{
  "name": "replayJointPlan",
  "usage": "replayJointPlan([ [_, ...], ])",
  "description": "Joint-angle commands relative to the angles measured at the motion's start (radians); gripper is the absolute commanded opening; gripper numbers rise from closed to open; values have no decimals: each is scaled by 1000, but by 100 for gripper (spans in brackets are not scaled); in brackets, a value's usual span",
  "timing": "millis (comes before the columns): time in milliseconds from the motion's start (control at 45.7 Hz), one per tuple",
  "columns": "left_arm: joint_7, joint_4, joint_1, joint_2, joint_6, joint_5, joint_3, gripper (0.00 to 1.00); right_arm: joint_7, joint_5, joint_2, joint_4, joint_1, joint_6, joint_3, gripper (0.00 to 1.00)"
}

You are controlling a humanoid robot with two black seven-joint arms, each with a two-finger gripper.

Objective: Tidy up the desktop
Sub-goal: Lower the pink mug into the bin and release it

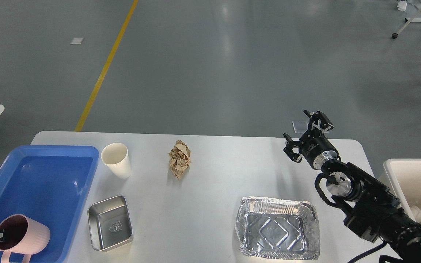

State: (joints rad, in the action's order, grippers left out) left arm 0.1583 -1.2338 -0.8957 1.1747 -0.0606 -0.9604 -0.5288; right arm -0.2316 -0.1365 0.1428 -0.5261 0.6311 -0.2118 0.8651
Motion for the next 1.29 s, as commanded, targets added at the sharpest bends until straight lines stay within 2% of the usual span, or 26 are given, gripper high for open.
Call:
replayJointPlan([
  [0, 9, 20, 12, -15, 4, 23, 0, 0, 0, 0, 0, 0, -2, 0, 0, 100],
  [87, 17, 20, 12, -17, 4, 25, 0, 1, 0, 0, 0, -2, -1, 0, 0, 100],
  [241, 21, 20, 14, -17, 5, 26, 15, 13, 0, -2, -2, -2, -2, 0, 0, 100],
  [525, 21, 19, 29, -18, 33, 178, 35, 61, 0, 0, -5, -3, -1, 0, 0, 100],
  [722, 27, -6, 26, -1, 28, 224, 46, 75, 0, 0, -5, -5, -1, 0, 0, 100],
  [787, 59, -39, 26, 23, 24, 224, 56, 81, 0, 0, -5, -5, 1, 0, 0, 100],
  [897, 116, -99, 23, 80, 19, 223, 75, 82, 0, 0, -5, -5, 1, 0, 0, 100],
  [1028, 119, -197, 15, 164, -33, 223, 145, 82, 0, -2, -6, -5, -1, 0, 0, 100],
  [1269, 121, -280, 15, 322, -199, 229, 331, 82, 0, -2, -6, -5, -2, 0, 0, 100],
])
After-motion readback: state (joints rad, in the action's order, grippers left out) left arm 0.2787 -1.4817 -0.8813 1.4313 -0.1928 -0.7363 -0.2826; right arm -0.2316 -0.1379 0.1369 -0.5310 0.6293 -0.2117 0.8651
